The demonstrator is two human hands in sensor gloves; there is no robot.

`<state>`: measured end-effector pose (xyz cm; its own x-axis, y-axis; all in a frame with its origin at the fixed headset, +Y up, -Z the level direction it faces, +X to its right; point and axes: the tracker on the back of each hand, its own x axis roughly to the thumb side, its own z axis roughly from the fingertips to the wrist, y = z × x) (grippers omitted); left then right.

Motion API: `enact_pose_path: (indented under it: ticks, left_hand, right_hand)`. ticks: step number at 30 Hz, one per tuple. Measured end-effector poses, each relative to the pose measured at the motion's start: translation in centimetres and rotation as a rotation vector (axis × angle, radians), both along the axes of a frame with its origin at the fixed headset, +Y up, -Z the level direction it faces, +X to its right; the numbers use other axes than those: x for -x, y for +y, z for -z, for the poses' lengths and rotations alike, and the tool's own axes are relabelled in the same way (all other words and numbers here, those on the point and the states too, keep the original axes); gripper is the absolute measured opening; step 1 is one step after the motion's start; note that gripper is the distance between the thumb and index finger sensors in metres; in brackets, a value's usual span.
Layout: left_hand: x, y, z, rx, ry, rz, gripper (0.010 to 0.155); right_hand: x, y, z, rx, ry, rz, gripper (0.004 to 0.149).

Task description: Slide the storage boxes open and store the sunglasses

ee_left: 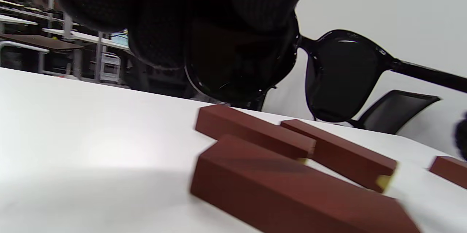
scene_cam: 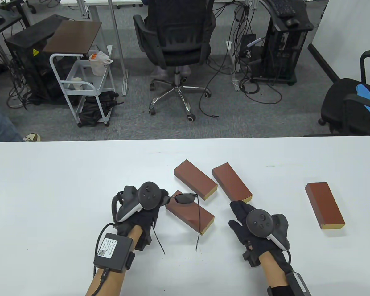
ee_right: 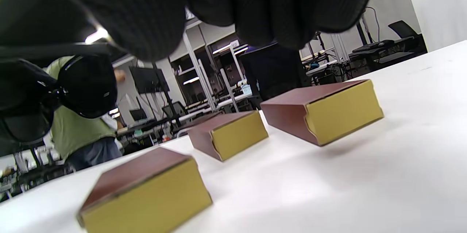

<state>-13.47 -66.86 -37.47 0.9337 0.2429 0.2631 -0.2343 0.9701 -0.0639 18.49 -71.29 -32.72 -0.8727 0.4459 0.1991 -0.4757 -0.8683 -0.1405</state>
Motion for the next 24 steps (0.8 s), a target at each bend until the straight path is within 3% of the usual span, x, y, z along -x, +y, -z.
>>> enact_pose_path:
  ticks: [4,12,19,24]
  left_hand:
    - [-3.2,0.6,-1.0,0.006,-0.096,-0.047,0.044]
    - [-6.3,1.3,-2.6,0.040,-0.197,-0.083,0.044]
    - [-6.5,1.5,-3.6,0.079,-0.179,-0.095,0.044]
    - [-5.1,1.4,-3.7,0.173,-0.097,-0.329,0.046]
  right_hand:
    - [-0.4,0.4,0.0,-0.013,0.014,0.114,0.062]
    - [-0.2,0.7,0.0,-0.002,0.082,0.269,0.067]
    - [-0.3,0.6,0.0,0.031,0.110,0.443,0.050]
    - [-0.4,0.8,-0.1,0.028,0.081,0.533,0.043]
